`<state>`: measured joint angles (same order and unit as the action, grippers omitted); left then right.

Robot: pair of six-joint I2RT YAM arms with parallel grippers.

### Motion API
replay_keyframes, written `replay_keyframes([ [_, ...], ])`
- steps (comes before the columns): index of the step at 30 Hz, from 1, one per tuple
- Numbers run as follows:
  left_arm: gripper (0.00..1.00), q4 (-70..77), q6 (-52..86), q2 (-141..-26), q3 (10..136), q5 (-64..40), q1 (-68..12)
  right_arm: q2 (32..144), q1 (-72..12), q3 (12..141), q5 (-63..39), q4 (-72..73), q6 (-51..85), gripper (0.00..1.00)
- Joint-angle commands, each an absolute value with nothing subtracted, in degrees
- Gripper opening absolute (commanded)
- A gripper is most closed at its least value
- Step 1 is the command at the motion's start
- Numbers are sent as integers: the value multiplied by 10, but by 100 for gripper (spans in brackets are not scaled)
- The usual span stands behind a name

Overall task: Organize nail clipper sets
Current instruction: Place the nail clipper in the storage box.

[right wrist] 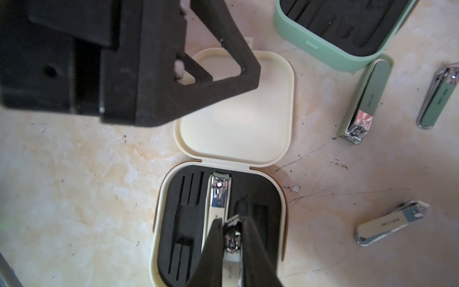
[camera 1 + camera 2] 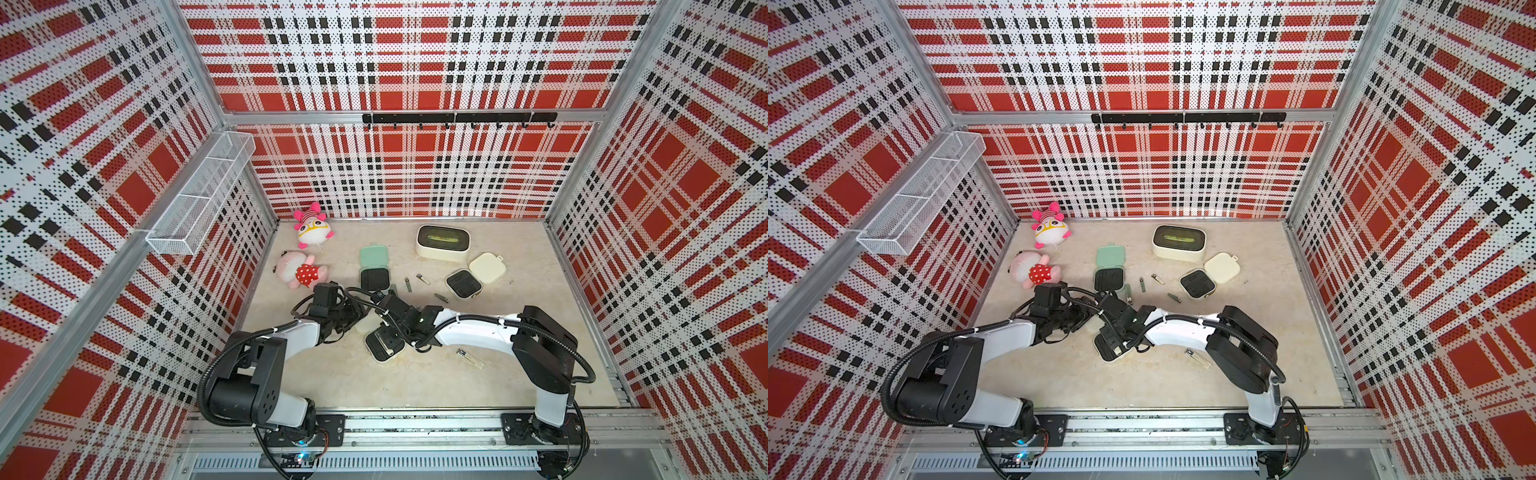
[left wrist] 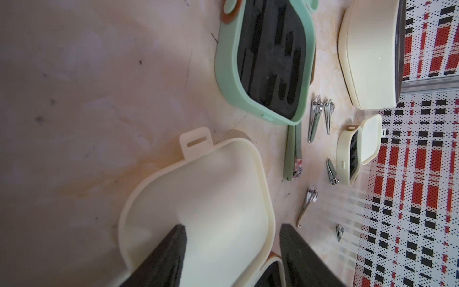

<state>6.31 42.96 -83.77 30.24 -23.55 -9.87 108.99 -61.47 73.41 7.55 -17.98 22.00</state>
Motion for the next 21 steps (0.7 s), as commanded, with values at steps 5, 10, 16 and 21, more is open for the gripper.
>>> replay_keyframes([
  [5, 65, 67, 417, -847, 289, -235, -91, 1111, -613, 727, 64, -151, 208, 10],
  [10, 65, 69, 417, -847, 285, -236, -88, 1114, -608, 721, 62, -145, 209, 10],
  [16, 65, 70, 416, -848, 280, -236, -86, 1117, -604, 711, 57, -136, 208, 10],
  [21, 65, 70, 414, -849, 278, -236, -86, 1119, -599, 703, 52, -128, 207, 10],
])
